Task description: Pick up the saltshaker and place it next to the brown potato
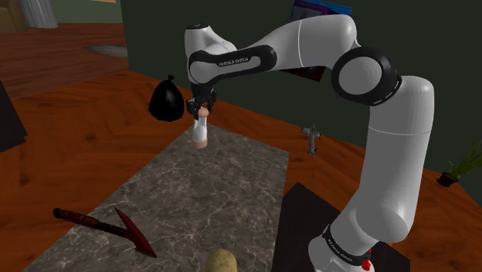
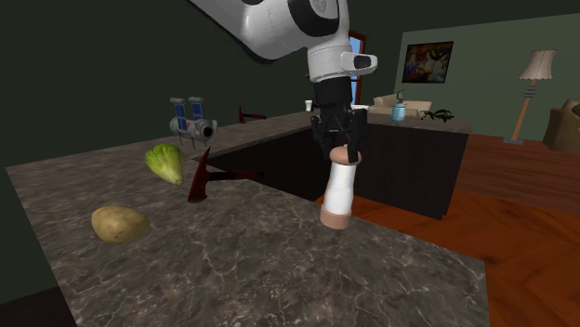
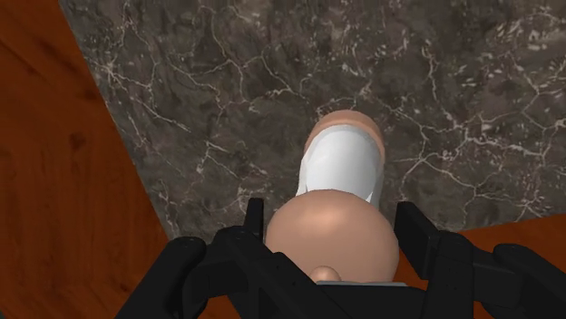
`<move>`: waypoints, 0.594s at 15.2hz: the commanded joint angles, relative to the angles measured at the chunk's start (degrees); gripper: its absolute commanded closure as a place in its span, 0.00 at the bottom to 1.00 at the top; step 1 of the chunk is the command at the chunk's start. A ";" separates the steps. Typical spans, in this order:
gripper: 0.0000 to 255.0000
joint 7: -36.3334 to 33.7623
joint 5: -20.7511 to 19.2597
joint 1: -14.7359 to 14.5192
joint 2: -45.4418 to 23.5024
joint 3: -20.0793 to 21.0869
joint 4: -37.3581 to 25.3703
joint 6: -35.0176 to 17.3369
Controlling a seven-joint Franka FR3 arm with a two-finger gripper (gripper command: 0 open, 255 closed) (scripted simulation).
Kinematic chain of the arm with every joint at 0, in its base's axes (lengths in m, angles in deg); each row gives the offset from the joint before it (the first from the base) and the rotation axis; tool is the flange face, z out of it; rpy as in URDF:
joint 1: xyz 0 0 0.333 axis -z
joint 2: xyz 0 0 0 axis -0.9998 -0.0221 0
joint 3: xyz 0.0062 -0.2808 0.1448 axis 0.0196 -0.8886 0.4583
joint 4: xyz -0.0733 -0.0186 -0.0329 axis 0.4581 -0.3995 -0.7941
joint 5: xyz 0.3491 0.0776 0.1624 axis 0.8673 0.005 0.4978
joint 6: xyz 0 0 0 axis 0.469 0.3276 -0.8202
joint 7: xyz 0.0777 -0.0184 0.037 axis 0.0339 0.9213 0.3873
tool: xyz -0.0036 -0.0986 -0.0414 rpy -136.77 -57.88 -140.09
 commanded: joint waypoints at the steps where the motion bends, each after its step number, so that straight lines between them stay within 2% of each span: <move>1: 1.00 0.27 0.21 -0.08 0.45 0.10 -0.95 1.39; 9: 1.00 1.63 0.88 -0.24 1.56 0.32 -5.43 6.82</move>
